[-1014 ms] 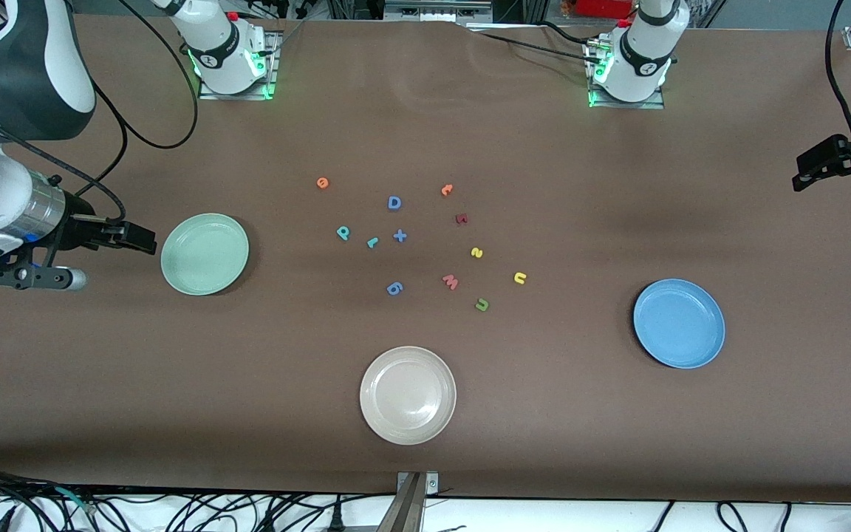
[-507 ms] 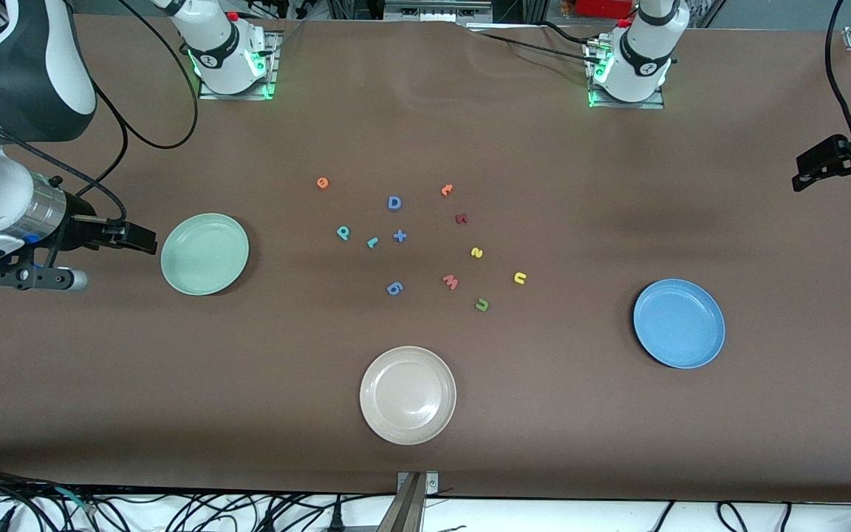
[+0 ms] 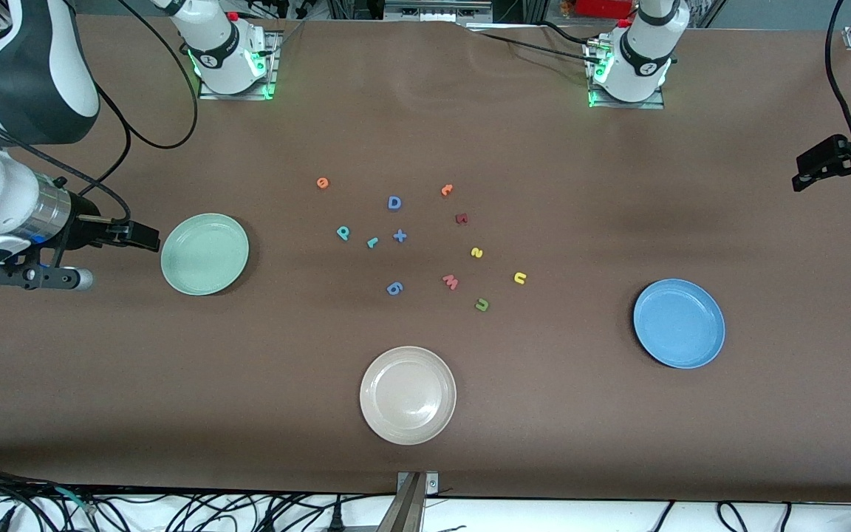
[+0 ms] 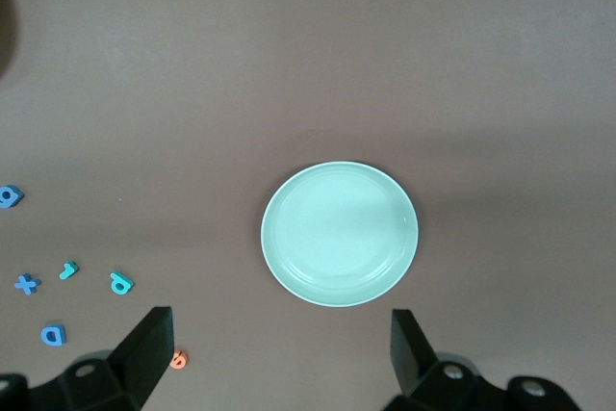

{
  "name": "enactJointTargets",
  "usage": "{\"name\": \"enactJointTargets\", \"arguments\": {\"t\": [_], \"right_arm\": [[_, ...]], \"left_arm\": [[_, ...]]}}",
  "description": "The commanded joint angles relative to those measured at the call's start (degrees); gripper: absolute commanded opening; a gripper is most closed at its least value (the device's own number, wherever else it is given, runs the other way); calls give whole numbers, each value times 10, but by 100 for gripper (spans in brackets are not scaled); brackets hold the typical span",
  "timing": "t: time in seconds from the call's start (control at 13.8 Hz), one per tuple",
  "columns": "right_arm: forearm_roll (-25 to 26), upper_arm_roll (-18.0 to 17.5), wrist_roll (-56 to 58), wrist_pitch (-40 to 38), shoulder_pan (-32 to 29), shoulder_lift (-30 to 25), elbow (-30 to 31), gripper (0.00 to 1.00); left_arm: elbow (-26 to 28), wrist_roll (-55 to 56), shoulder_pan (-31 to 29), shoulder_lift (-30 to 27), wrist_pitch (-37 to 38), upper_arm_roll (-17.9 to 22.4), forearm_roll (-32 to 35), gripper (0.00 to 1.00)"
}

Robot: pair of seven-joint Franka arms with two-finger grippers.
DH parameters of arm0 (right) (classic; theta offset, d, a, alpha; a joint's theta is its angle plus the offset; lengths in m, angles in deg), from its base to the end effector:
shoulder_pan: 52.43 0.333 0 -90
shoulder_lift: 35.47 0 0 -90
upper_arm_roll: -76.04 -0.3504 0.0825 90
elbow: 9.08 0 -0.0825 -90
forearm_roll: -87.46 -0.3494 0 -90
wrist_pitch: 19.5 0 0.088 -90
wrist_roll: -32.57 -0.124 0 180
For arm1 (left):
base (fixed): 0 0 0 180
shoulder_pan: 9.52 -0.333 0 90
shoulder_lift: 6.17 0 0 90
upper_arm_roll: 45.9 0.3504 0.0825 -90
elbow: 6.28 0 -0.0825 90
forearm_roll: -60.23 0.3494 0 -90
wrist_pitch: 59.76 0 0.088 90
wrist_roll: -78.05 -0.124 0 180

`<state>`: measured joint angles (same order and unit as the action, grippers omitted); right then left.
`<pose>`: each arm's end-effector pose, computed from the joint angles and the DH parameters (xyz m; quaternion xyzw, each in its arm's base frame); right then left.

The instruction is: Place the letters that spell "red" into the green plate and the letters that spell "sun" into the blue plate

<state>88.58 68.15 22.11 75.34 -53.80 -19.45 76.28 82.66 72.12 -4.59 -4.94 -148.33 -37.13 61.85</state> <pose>0.6051 0.0562 0.5271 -0.9978 0.0345 0.0565 0.0011 0.5227 0.0376 0.6368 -0.9996 0.0181 0.0151 0.0145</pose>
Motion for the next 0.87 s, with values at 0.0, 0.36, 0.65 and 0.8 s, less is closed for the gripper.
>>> {"name": "enactJointTargets", "arguments": {"t": [0.0,0.36,0.65,0.8], "right_arm": [[11,-4,-2,-4,-1,-1,0,100],[11,-4,-4,-1,-1,-1,0,100],[11,-4,-4,5,-1,1,1,99],[11,-4,-4,11,-1,1,1,99]], "left_arm": [[-6,-11,0,2,0,0,-7,100],[-6,-11,0,2,0,0,-7,100],[-6,-11,0,2,0,0,-7,100],[-6,-11,0,2,0,0,-7,100]]}}
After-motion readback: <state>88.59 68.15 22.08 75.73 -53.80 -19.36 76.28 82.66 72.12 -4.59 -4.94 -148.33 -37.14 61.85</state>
